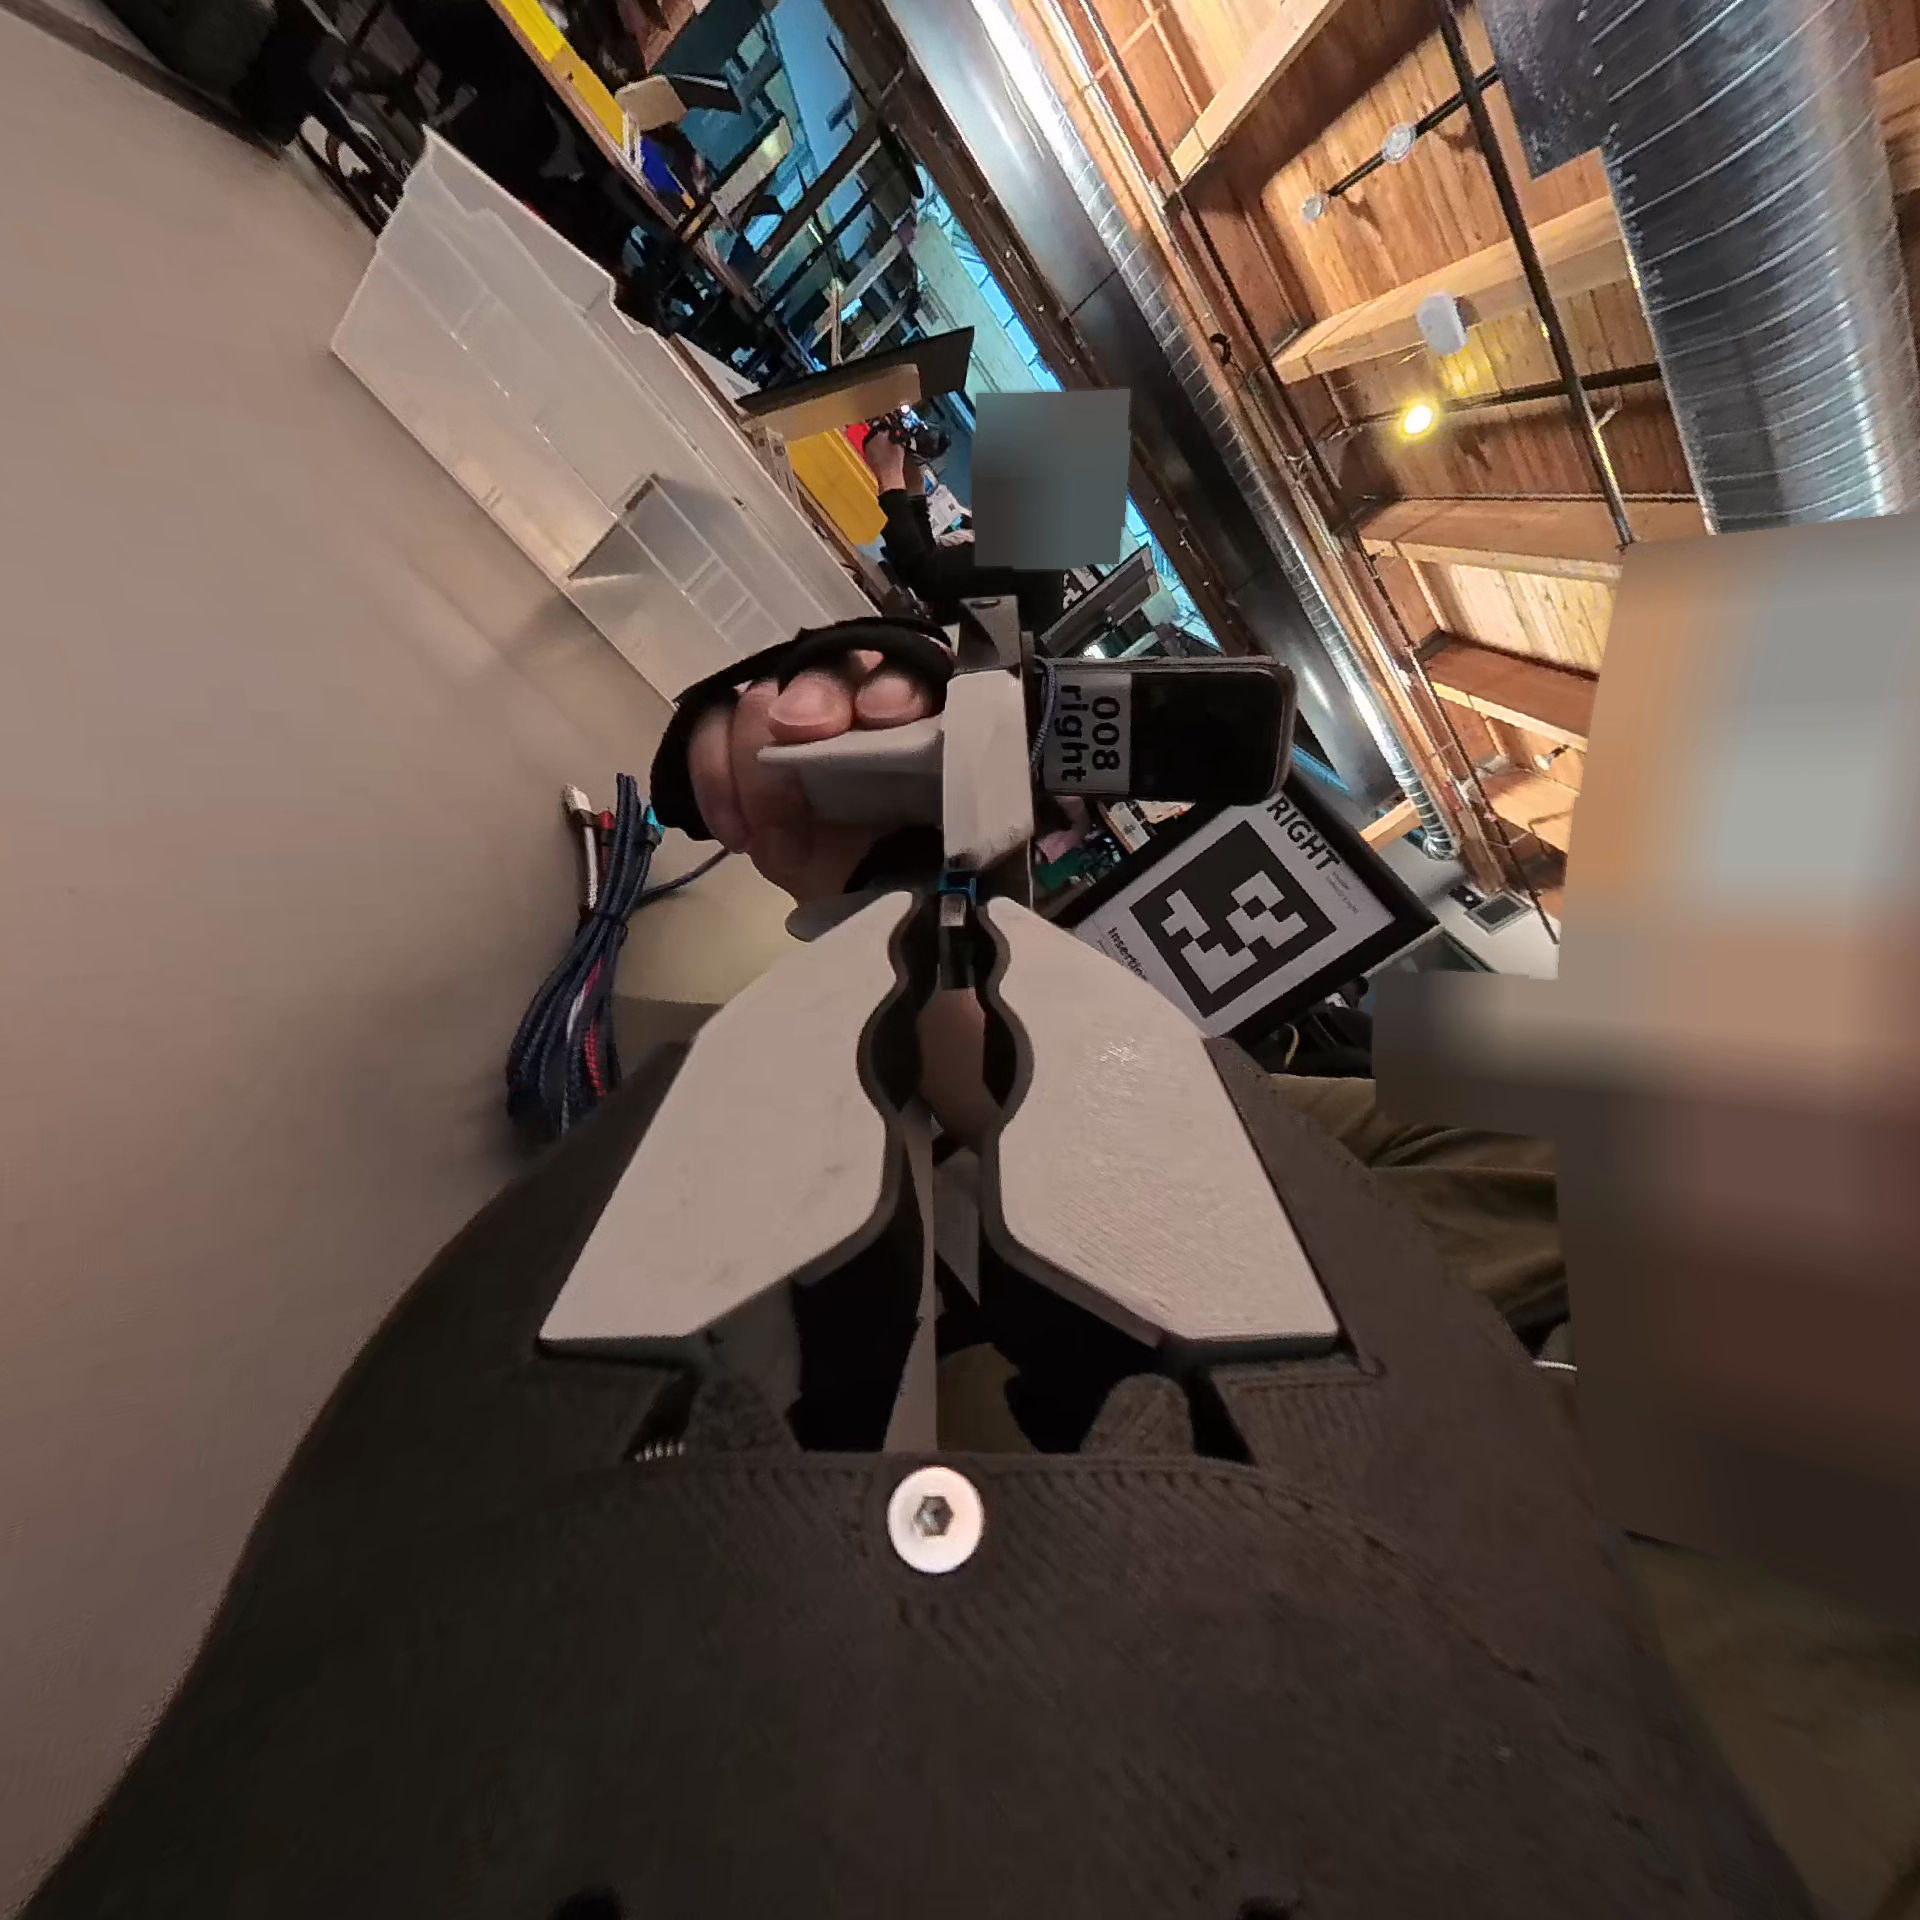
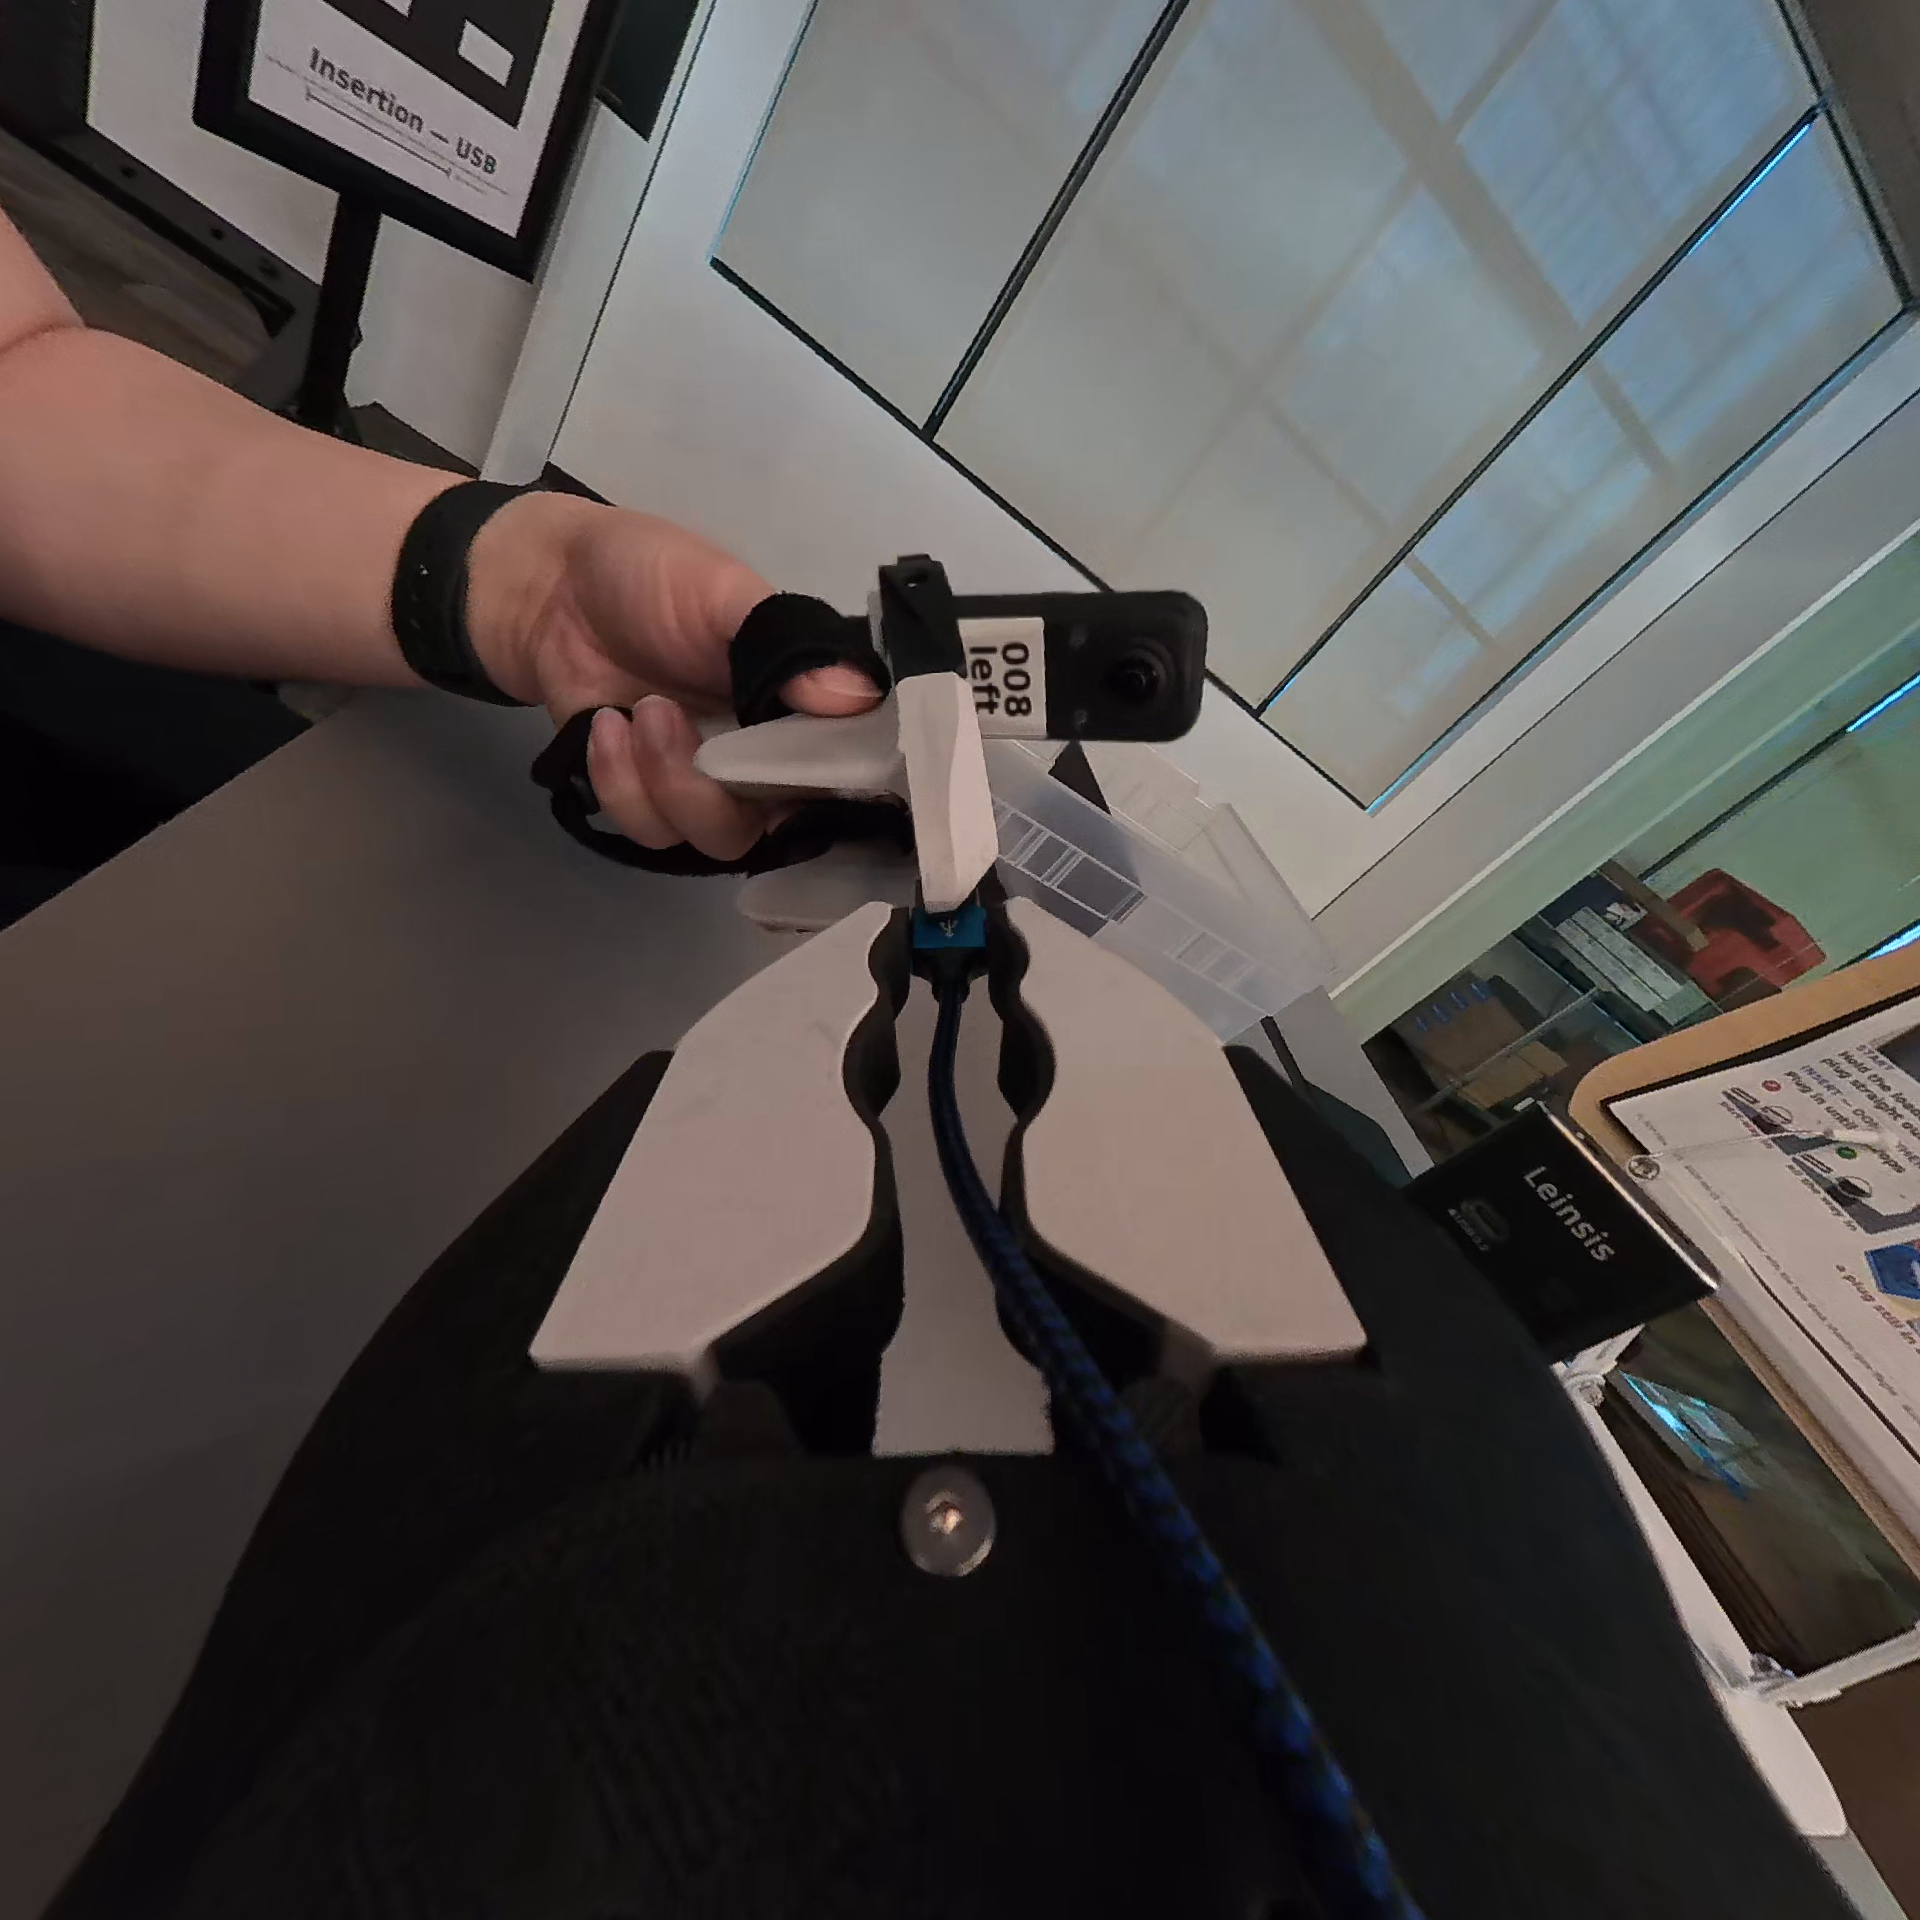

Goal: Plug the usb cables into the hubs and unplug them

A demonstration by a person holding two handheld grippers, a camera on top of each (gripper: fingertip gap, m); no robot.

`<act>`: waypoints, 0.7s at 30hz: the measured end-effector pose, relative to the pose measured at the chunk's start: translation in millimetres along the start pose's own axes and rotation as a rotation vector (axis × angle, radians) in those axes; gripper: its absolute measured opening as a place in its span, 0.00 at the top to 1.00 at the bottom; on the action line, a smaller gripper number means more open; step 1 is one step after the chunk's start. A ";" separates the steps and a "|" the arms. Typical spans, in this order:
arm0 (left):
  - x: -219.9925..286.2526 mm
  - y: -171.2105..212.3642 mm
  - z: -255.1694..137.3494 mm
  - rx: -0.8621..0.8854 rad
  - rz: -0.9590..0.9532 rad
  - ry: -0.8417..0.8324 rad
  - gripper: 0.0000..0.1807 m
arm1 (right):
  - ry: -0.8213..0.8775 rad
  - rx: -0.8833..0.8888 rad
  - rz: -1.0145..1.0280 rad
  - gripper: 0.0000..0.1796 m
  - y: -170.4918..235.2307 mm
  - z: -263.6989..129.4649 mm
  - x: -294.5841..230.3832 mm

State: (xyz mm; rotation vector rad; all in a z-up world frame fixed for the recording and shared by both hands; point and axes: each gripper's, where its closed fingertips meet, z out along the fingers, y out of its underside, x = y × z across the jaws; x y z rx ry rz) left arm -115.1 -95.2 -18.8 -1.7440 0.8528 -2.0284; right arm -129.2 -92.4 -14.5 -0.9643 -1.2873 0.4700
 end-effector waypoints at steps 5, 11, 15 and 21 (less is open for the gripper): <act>-1.6 3.5 -1.3 -0.024 -0.012 -0.011 0.97 | -0.014 -0.011 -0.016 0.92 3.2 0.8 -3.3; -0.3 3.7 -1.3 -0.020 -0.026 0.009 0.97 | -0.011 -0.025 -0.032 0.92 5.2 0.6 -3.3; -0.5 4.9 -1.7 -0.028 -0.027 0.009 0.97 | -0.019 -0.027 -0.033 0.92 5.0 1.0 -4.5; 0.2 7.3 -0.1 -0.037 -0.040 0.021 0.97 | -0.039 -0.044 -0.016 0.92 6.5 0.1 -6.7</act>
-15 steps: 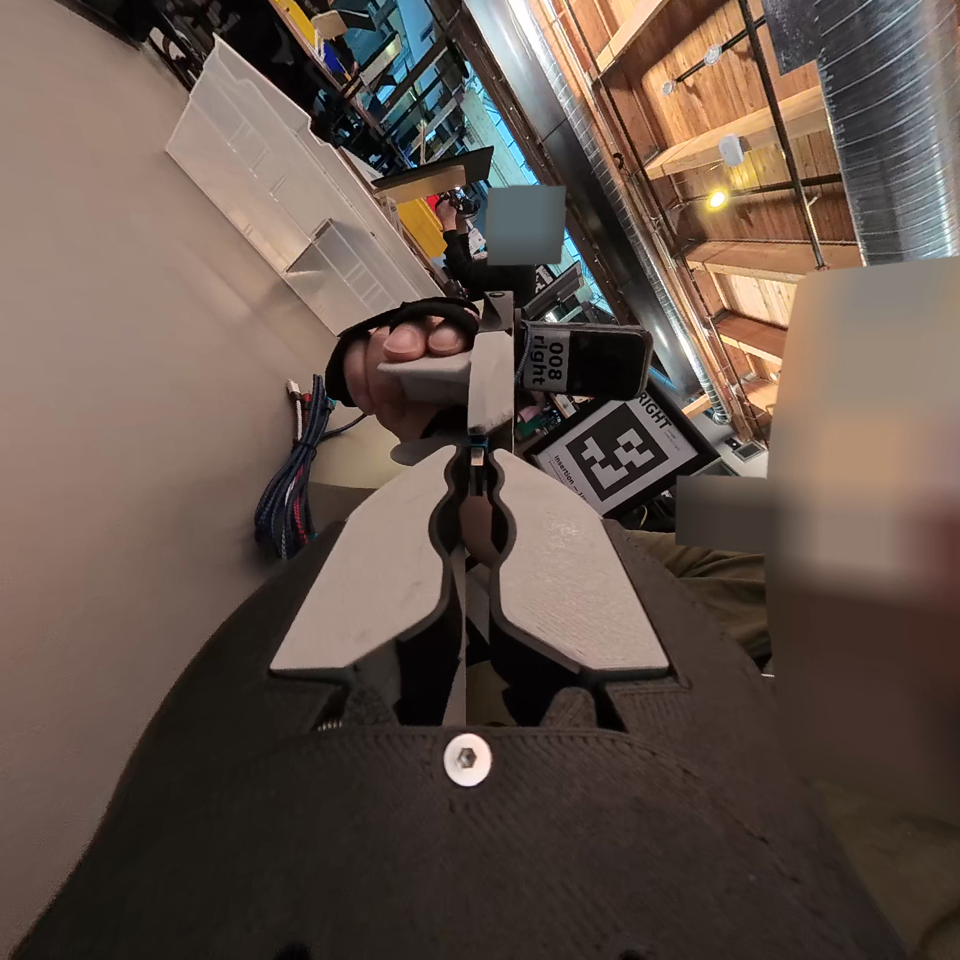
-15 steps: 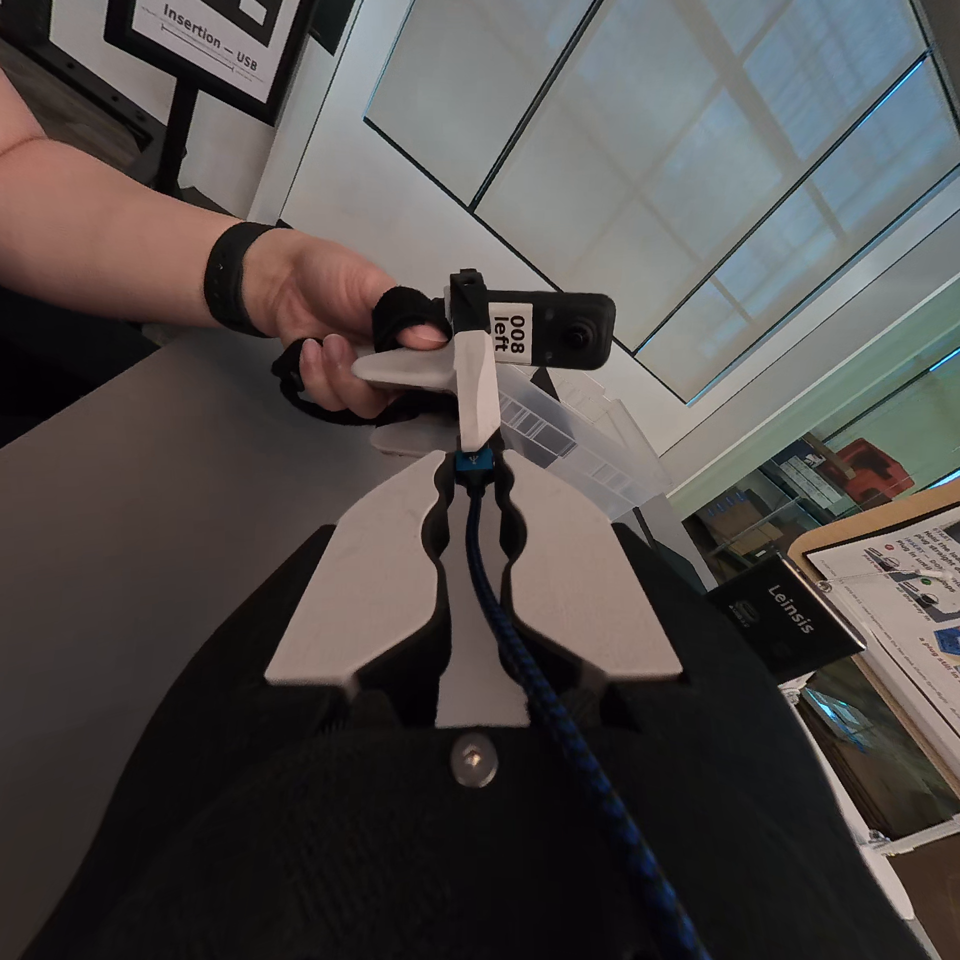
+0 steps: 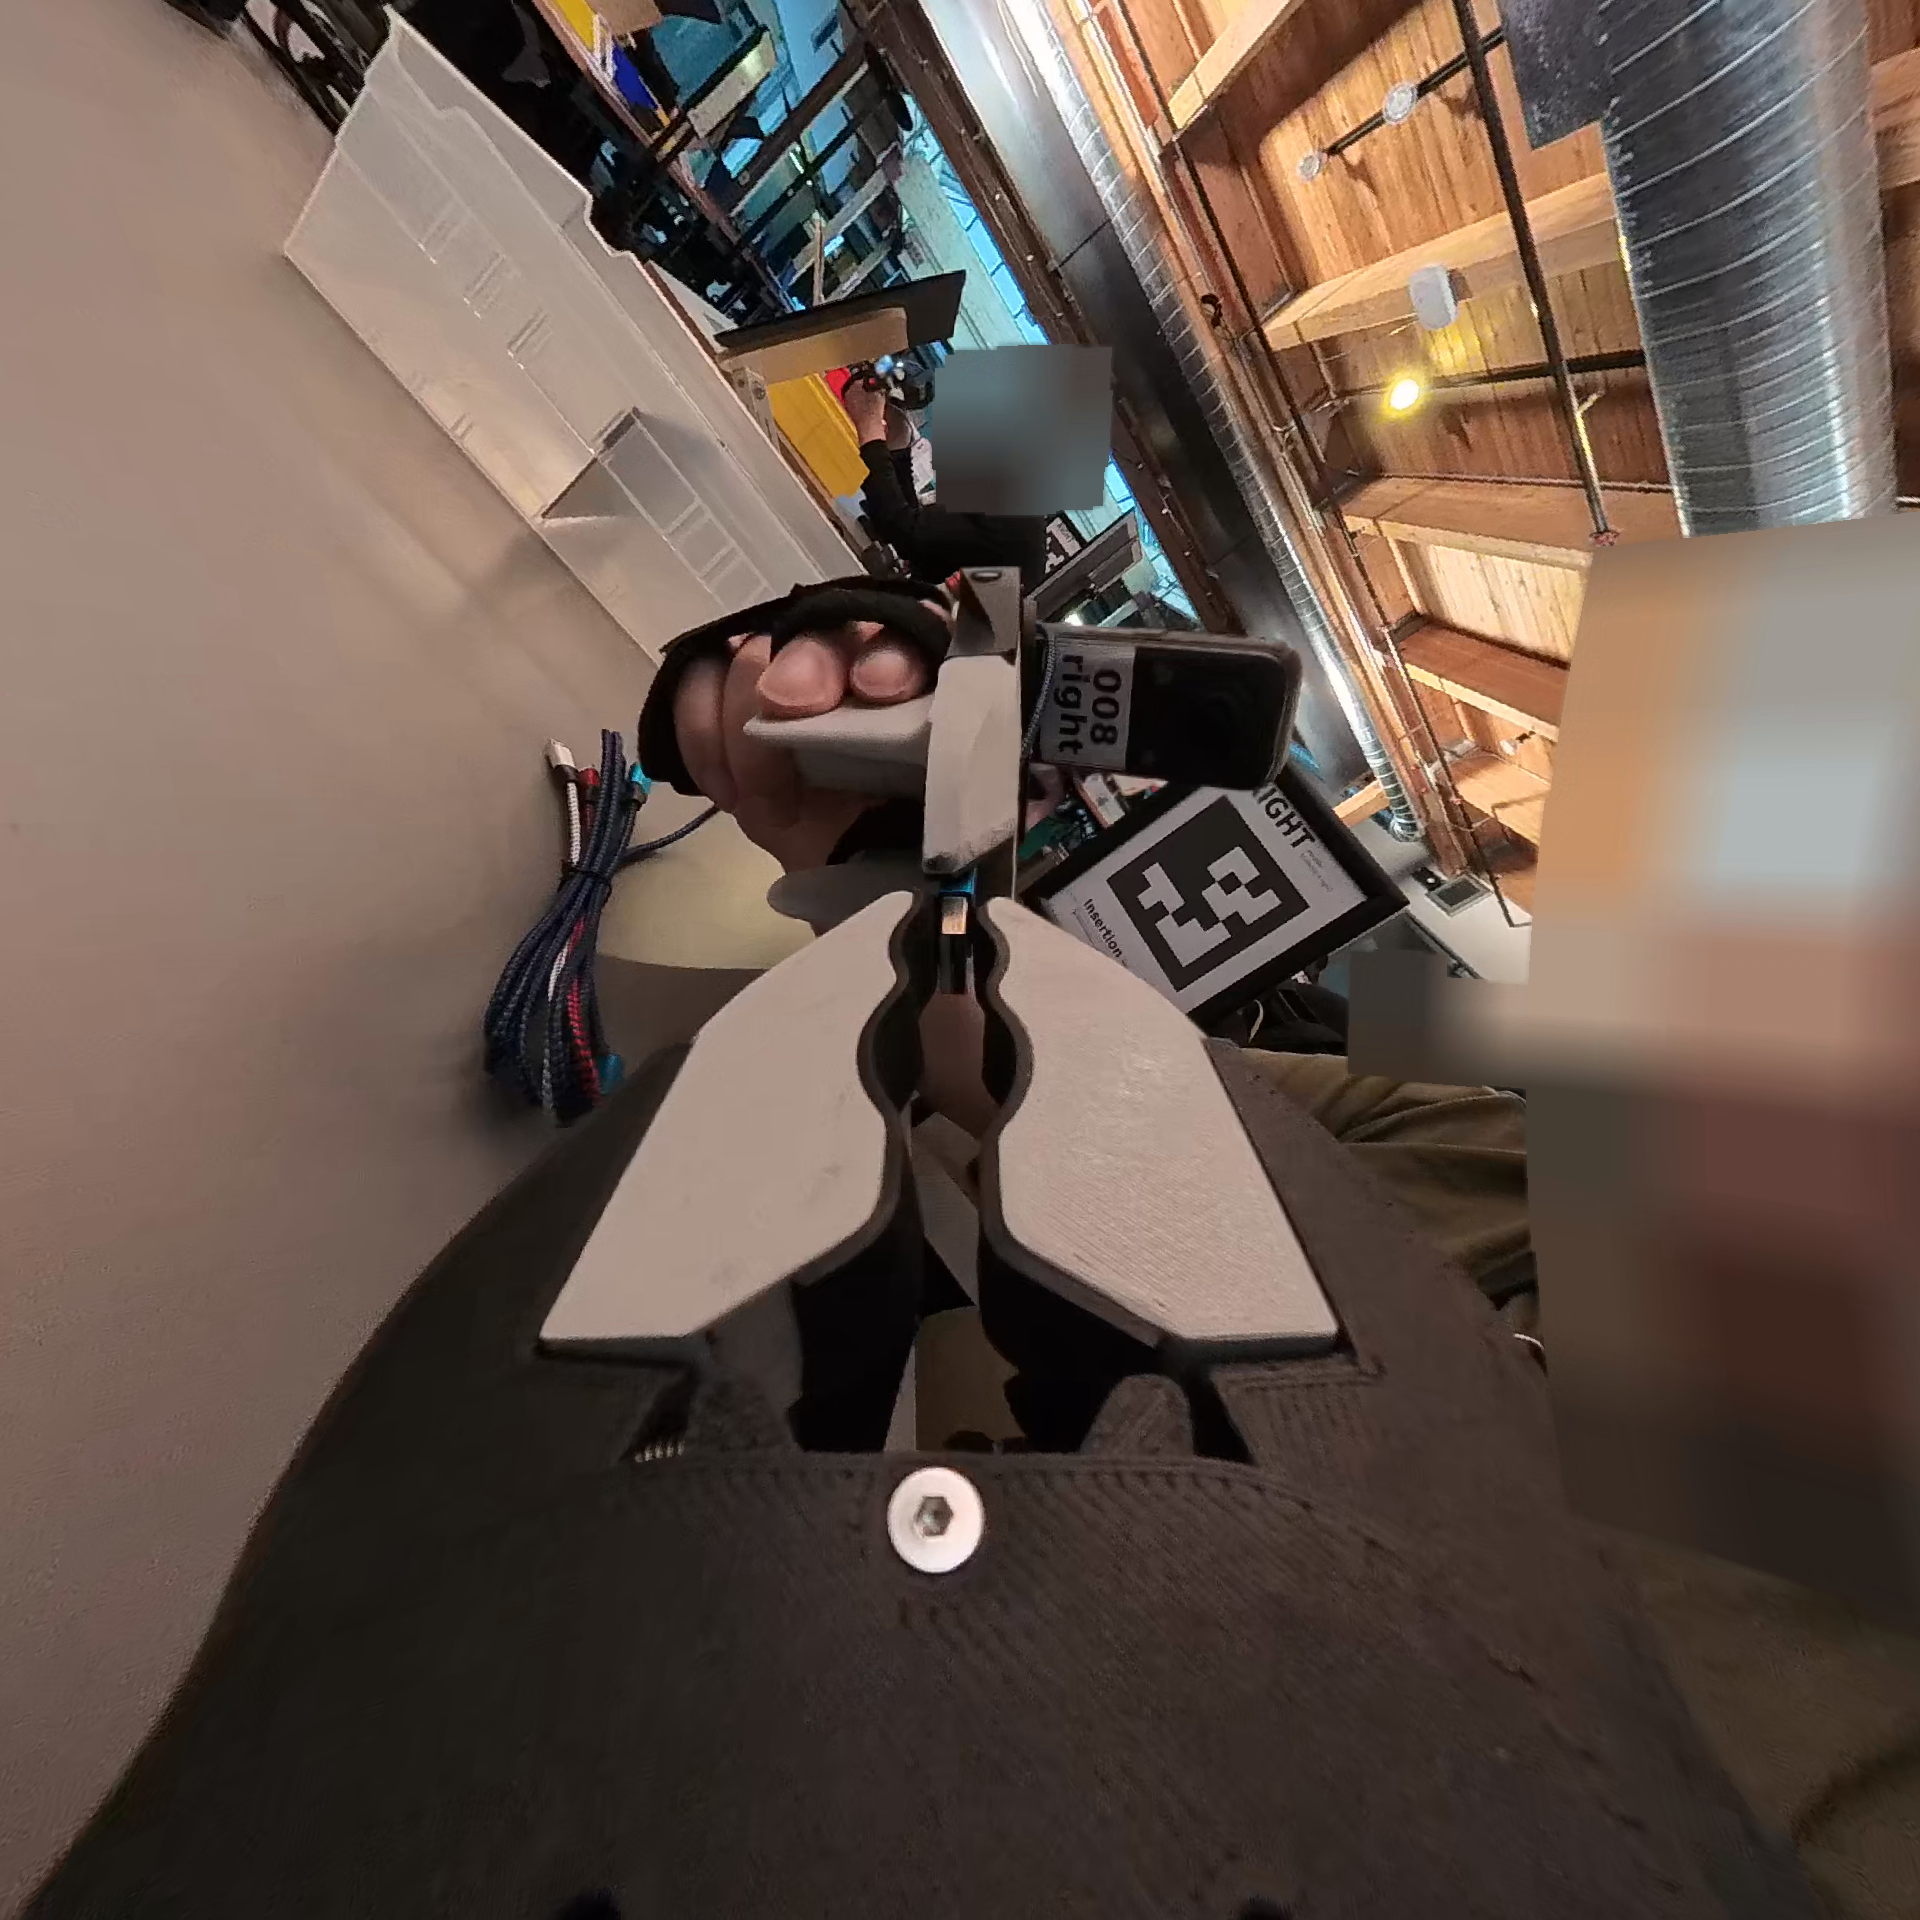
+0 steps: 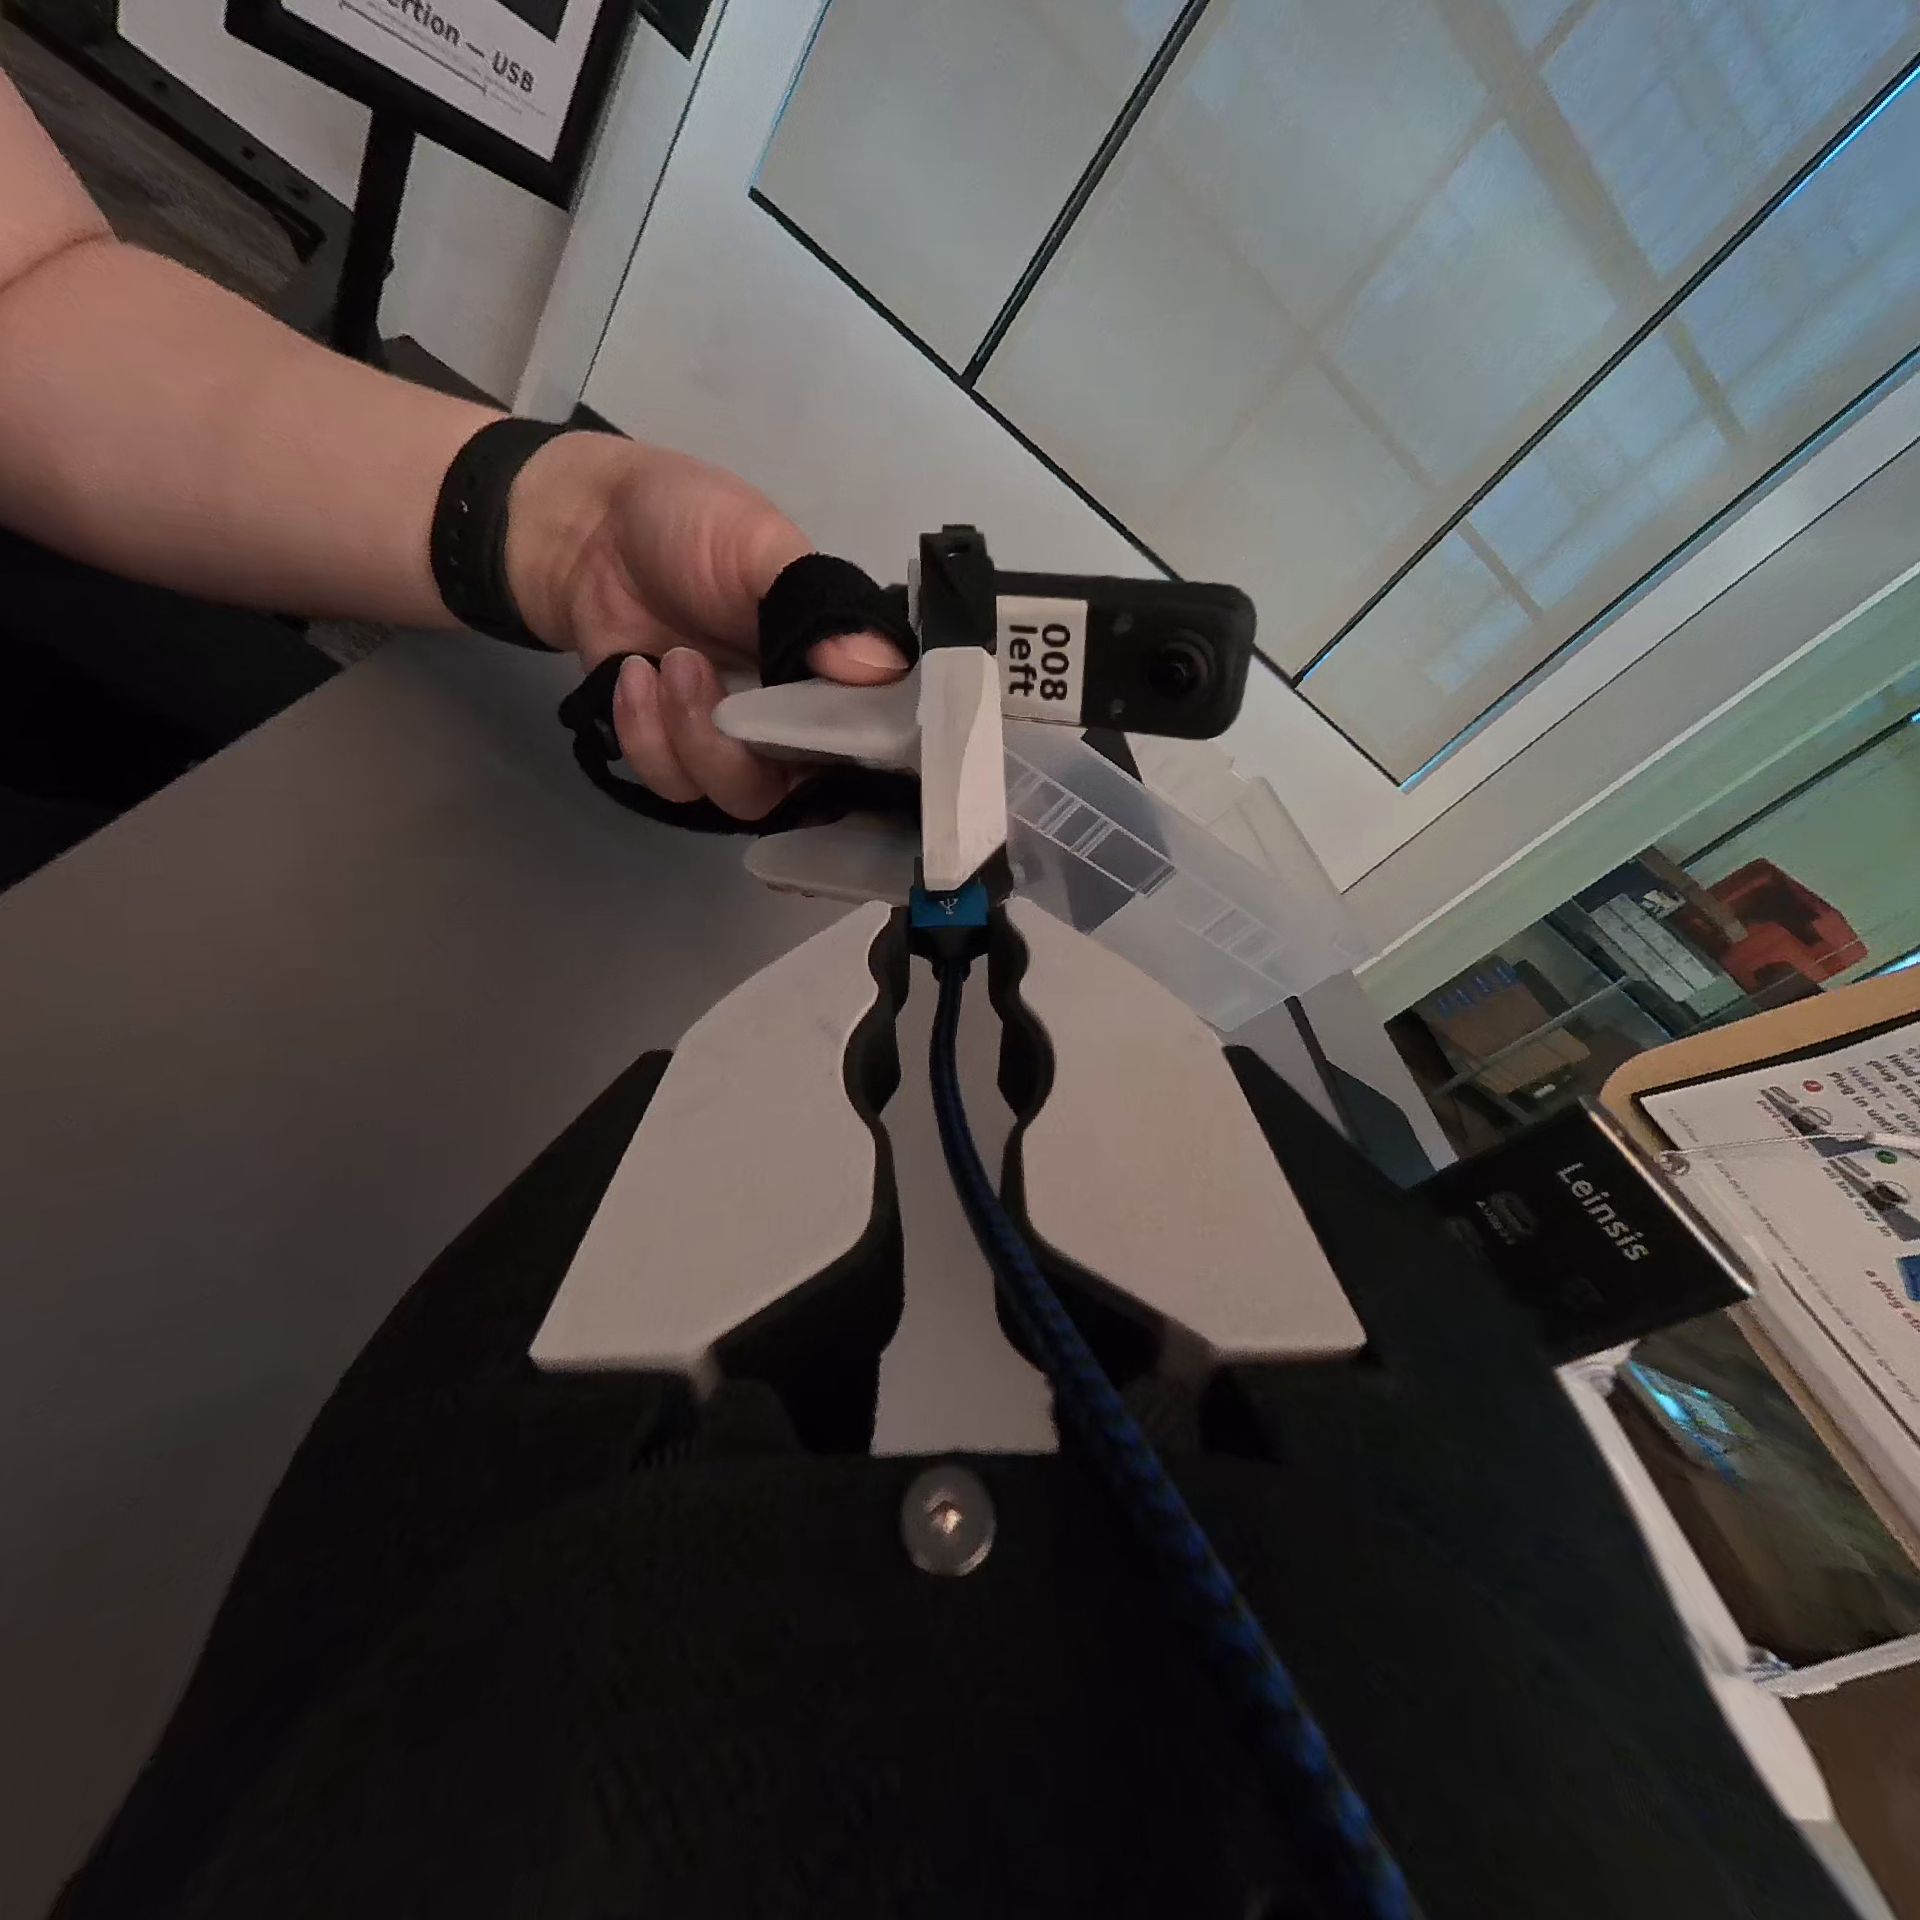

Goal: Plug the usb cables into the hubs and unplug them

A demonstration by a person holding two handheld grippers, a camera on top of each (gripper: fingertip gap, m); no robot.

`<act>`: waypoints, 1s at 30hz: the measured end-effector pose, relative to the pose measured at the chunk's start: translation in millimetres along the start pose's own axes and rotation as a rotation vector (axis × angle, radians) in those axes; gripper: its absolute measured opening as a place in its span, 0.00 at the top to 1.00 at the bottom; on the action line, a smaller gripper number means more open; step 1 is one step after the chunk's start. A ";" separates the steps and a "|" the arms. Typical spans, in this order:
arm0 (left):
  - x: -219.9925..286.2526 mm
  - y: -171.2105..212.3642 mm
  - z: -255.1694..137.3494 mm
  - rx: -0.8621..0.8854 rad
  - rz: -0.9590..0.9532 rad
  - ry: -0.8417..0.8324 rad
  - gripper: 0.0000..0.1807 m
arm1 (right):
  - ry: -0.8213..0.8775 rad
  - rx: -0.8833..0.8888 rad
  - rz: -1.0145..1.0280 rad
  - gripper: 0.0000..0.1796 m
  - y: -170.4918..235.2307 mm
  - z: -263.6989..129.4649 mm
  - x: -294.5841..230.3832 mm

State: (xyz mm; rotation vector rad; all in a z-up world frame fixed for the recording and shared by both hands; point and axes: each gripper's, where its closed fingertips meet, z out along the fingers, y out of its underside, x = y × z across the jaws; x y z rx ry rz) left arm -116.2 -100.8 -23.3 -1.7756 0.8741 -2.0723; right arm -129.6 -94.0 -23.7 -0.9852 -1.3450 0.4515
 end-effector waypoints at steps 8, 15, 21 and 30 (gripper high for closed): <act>7.4 -26.4 -6.8 0.127 0.292 -0.134 0.77 | -0.046 0.229 0.352 0.92 -22.5 -19.7 21.2; -14.0 -35.1 -22.0 0.182 0.421 -0.294 0.72 | -0.480 0.885 0.882 0.92 -71.8 -95.4 46.4; -80.8 -51.6 -29.3 0.122 0.742 -0.772 0.59 | -0.491 0.987 0.941 0.92 -62.0 -113.2 58.1; -144.3 -99.5 -25.8 0.004 0.867 -0.966 0.54 | -0.455 0.887 0.939 0.92 -53.1 -103.2 55.3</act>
